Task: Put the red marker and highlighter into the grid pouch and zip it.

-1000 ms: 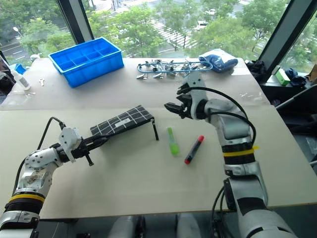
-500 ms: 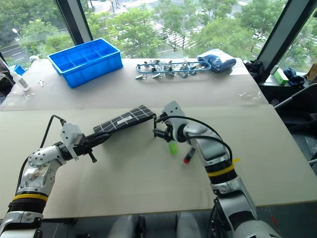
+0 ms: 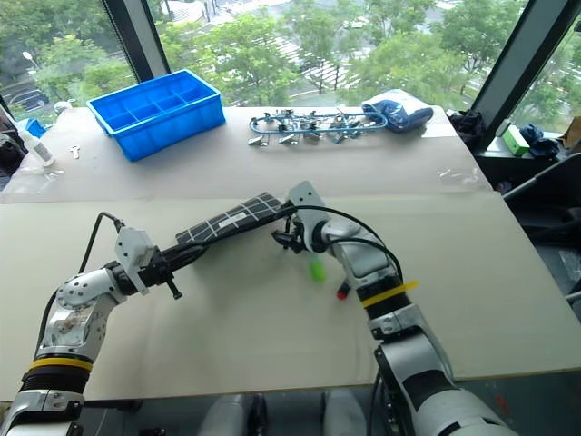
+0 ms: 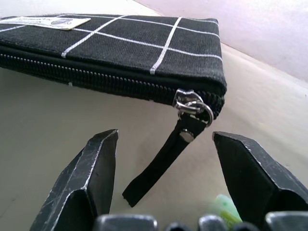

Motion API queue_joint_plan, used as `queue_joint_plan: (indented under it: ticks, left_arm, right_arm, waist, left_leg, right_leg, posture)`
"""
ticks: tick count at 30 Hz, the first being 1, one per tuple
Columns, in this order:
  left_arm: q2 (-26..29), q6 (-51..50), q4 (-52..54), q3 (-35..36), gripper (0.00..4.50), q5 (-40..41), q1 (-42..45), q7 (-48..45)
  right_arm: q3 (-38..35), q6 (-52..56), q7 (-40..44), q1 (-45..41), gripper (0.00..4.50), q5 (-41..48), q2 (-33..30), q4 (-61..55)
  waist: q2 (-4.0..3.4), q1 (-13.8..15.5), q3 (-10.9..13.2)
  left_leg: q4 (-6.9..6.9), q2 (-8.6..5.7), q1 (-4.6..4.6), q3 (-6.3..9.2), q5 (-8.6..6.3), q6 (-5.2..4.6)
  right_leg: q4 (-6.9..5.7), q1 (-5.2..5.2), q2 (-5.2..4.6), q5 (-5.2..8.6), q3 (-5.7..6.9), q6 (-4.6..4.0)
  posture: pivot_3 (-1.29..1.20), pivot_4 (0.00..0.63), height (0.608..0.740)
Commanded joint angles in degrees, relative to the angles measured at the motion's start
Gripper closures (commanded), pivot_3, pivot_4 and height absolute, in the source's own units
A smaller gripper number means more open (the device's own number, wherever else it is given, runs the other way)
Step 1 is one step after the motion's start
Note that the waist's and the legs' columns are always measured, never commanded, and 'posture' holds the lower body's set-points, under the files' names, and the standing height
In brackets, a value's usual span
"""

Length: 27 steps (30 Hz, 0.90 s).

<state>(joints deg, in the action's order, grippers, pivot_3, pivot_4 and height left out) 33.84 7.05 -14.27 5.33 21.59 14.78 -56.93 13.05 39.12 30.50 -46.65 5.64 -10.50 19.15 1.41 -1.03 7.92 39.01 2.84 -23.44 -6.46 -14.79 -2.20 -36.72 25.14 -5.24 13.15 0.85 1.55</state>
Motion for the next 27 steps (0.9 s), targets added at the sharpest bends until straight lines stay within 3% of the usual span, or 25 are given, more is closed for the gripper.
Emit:
queue_joint_plan:
  ticks: [1, 8, 15, 20, 27]
  left_arm:
    - [-0.1, -0.4, 2.0, 1.4, 4.50, 0.7, 0.1, 0.3]
    - [-0.3, -0.6, 2.2, 1.6, 4.50, 0.8, 0.1, 0.4]
    - [-0.6, -0.9, 2.8, 1.9, 4.50, 0.7, -0.4, 0.6]
    - [-0.8, -0.9, 3.1, 2.1, 4.50, 0.5, -0.9, 0.8]
    - [-1.1, -1.0, 3.1, 2.1, 4.50, 0.5, -0.5, 0.8]
  right_arm:
    - [-0.8, -3.9, 0.3, -1.4, 1.93, -0.5, 0.1, 0.7]
    - [-0.5, -5.0, 3.2, -0.6, 4.39, 0.1, -0.2, -1.8]
    - [1.8, -7.1, 6.3, -0.6, 4.46, -1.0, -0.2, -3.4]
    - [9.1, -7.1, 13.2, -0.6, 4.46, -2.6, -0.4, -8.1]
    - [12.1, -9.7, 11.6, -4.9, 4.46, -6.1, 4.2, -2.3]
  waist:
    - [0.00, 0.0, 0.0]
    - [0.00, 0.0, 0.0]
    - [0.00, 0.0, 0.0]
    - [-0.01, -0.1, 0.0]
    - [-0.01, -0.1, 0.0]
  left_leg:
    - [0.00, 0.00, 0.00, 0.00, 0.00, 0.00]
    - [-0.01, 0.01, 0.00, 0.00, 0.00, 0.00]
    - [-0.01, 0.01, 0.00, 0.01, 0.00, 0.00]
    - [-0.02, 0.01, 0.01, 0.01, 0.00, 0.00]
    - [0.00, 0.01, 0.00, 0.02, 0.00, 0.00]
  right_leg:
    - [0.00, 0.00, 0.00, 0.00, 0.00, 0.00]
    - [-0.01, 0.00, 0.00, 0.00, 0.00, 0.00]
    - [-0.01, 0.00, 0.00, 0.00, 0.00, 0.00]
    - [-0.01, 0.00, 0.01, 0.00, 0.00, 0.00]
    - [-0.01, 0.01, 0.00, 0.00, 0.01, 0.00]
  posture:
    - [0.00, 0.150, 0.740]
    - [0.00, 0.150, 0.740]
    - [0.00, 0.150, 0.740]
    - [0.00, 0.150, 0.740]
    - [0.00, 0.150, 0.740]
